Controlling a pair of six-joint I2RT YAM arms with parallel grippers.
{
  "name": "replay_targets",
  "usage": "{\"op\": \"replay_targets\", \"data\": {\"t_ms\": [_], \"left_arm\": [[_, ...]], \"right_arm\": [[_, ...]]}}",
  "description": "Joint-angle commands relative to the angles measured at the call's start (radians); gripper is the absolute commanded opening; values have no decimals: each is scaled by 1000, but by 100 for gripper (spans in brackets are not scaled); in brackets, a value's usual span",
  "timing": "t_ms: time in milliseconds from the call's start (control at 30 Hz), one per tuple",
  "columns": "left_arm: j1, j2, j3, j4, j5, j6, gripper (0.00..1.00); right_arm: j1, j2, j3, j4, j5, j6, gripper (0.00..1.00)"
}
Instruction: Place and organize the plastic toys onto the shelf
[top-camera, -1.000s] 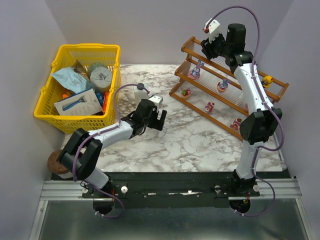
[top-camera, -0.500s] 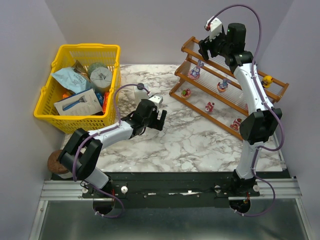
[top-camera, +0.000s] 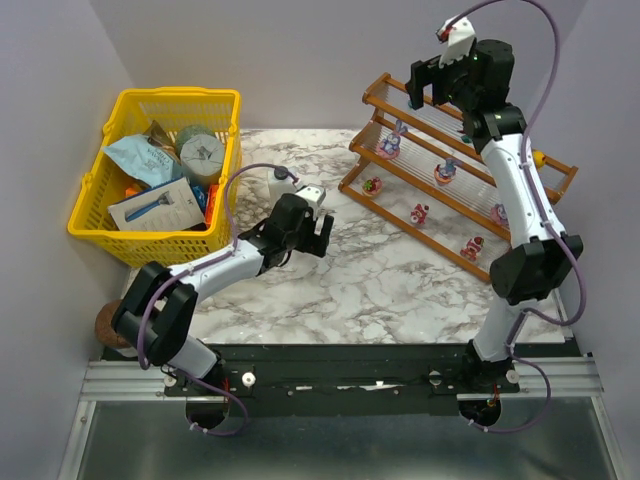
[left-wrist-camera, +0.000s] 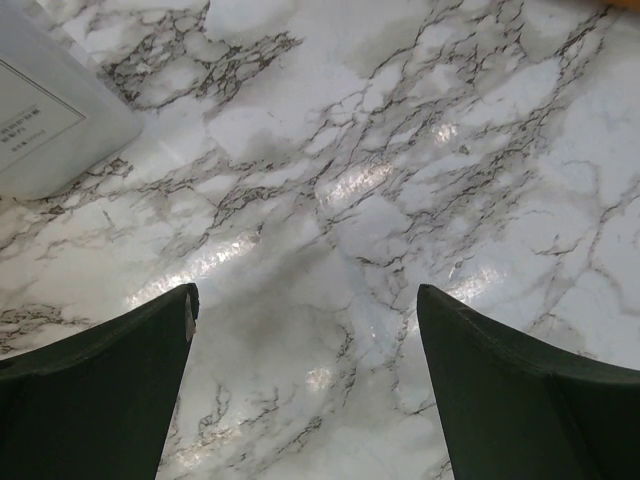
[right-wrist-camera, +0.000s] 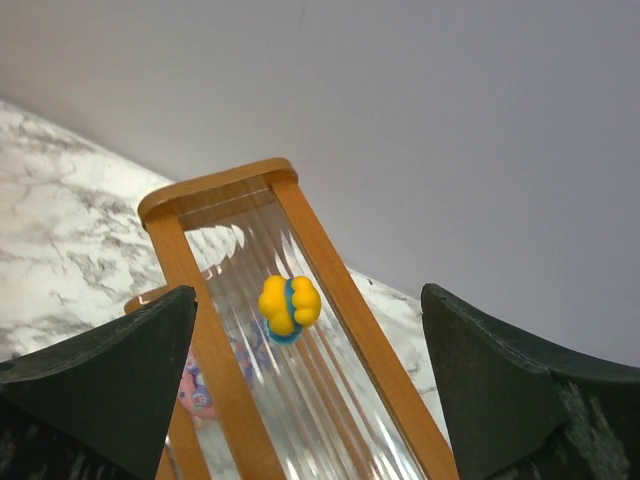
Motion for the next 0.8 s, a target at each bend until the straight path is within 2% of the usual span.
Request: {"op": "replay_targets", "data": {"t_ms": [0,300,433,567,667,767], "left_arm": [[6,-68,73,-45,-17,-10,99],[6,-113,159,-135,-77,-59,99],[6,-207,141,-126,-89,-82,99],[6,-261,170,-186,-114,-125,99],[6,-280,233,-307,-151,-159,99],[6,-333,218,-342,-168,-182,99]], "right_arm": [[2,-117,-42,-8,130,184,100],[0,-426,-309,-175,297,365,100],[0,-589,-433,-235,406,469,100],[0,-730,-552,-299,391,585,100],[0,-816,-610,-408,399,670,100],[2,-914,-688,-474,428,706,100]]}}
